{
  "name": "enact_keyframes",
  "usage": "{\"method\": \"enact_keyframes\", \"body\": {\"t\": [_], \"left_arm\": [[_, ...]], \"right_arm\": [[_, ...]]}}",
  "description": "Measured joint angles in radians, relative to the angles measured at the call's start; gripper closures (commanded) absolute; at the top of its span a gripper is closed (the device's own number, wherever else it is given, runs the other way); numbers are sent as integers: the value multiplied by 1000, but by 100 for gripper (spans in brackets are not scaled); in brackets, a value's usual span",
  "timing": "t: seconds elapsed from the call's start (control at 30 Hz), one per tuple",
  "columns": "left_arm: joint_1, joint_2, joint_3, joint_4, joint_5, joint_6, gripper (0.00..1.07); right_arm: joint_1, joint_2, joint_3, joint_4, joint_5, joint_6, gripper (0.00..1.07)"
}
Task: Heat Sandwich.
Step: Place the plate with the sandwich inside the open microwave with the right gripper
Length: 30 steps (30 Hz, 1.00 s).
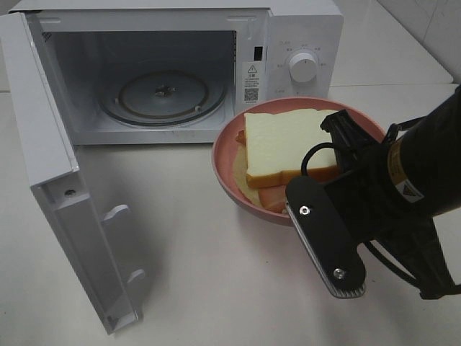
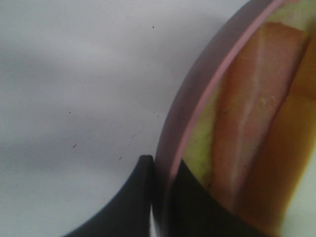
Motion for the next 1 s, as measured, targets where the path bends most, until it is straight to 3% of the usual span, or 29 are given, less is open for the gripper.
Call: {"method": "enact_keyframes", "body": {"t": [0.4,0.67,1.0], "left_arm": [[0,0,0,0,0,0,9],[0,0,0,0,0,0,9],[0,0,0,0,0,0,9]], "right_arm": [[-79,0,0,134,-111,-292,107],[-177,0,0,396,-148,-666,107],[-192,2,0,610,-153,-916,107]]}}
